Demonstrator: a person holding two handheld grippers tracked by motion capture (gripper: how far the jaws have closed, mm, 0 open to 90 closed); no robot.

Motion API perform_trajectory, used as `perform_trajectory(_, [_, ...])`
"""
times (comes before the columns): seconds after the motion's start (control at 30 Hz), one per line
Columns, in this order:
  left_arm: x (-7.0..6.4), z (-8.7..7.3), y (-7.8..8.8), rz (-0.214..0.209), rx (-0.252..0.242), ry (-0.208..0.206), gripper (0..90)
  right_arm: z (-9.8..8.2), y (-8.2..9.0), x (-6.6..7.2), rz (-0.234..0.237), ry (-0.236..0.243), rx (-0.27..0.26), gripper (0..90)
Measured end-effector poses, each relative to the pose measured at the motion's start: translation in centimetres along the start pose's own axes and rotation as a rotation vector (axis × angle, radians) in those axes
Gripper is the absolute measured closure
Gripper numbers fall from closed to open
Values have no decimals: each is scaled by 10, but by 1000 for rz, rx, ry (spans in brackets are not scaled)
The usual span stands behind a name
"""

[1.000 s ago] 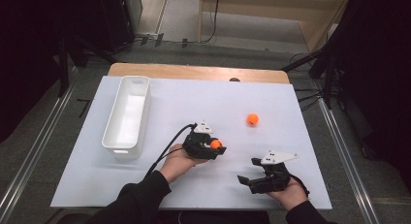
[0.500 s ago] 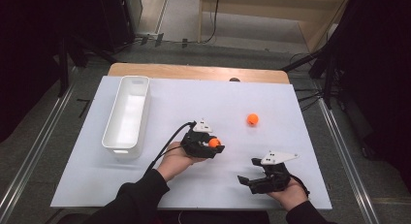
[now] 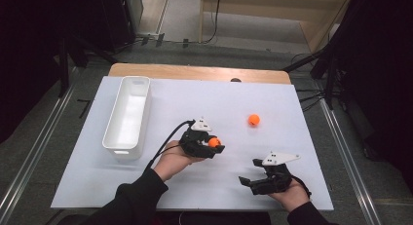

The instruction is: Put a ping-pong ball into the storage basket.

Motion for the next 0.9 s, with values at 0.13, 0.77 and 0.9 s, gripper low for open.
perform_trajectory(0.13, [2, 1, 5, -6, 4, 9, 512, 1, 1, -1, -5, -4, -8, 125])
perform_trajectory(0.77, [5, 8, 28, -35, 28, -31, 512, 3, -2, 2, 14, 12, -10, 124])
perform_trajectory(0.9, [6, 8, 31, -44, 44, -39, 511, 4, -2, 1, 11, 3, -11, 125])
Point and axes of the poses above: each handheld gripper's, and its own axes: y roughly backward along the jaws, z roughly out of its top, x roughly to its left, the point moved 4 cm from there along -y, roughly forward along the jaws, and after that the axes turned 7 degrees about z, right-handed, at the moved point
